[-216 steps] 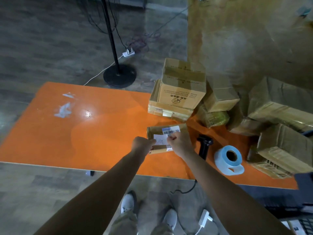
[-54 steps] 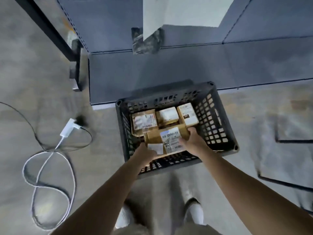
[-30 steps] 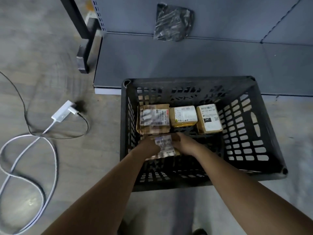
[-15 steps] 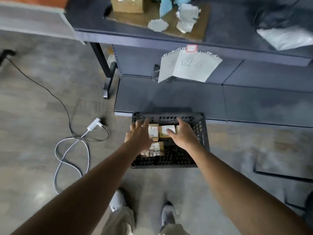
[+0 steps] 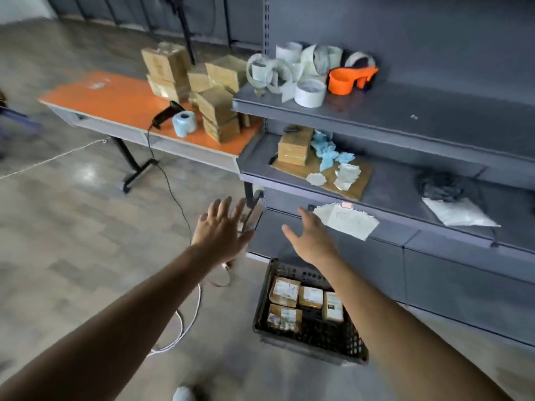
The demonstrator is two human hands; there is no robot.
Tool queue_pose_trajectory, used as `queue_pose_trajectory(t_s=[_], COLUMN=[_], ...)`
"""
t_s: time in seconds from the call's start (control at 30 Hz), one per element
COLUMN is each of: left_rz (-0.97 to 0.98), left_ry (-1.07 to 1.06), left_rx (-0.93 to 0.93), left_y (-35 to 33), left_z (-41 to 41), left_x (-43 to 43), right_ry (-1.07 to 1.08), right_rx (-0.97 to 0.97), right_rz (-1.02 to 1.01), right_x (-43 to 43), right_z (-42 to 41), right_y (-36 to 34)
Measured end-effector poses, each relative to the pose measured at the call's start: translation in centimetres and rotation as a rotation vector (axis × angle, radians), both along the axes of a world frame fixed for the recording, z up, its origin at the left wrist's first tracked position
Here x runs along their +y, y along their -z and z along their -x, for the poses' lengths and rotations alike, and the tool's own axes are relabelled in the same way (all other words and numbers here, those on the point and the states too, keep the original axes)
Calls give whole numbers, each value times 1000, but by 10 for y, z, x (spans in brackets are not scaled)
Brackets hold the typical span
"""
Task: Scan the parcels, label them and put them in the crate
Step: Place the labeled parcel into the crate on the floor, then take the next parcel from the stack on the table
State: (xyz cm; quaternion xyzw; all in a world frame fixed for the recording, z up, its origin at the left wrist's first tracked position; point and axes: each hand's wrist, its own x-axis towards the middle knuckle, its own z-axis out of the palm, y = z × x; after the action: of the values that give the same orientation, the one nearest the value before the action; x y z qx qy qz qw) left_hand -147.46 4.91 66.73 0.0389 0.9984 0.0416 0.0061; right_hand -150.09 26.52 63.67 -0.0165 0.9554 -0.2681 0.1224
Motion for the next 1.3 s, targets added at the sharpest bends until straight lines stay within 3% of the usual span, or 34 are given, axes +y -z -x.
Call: queue_pose_trajectory(t_s=[0.43, 0.67, 0.83, 1.07, 1.3], left_rz=[2, -16, -41, -89, -68], left_ry=[-252, -252, -274, -275, -192], left_rx=[97, 110, 81, 99, 118], left_y=[-29, -43, -47, -52, -45], left_z=[-13, 4, 25, 87, 220], left_x=[-268, -436, -515, -595, -662], right_ry=[-303, -344, -337, -310, -250], right_rx=[82, 117, 141, 159, 138], right_rz=[12, -27, -74, -61, -29], right_x=[-290, -471, -553, -621, -689], right_z=[47, 68, 91, 156, 269], right_y=[-55, -70, -76, -72, -44])
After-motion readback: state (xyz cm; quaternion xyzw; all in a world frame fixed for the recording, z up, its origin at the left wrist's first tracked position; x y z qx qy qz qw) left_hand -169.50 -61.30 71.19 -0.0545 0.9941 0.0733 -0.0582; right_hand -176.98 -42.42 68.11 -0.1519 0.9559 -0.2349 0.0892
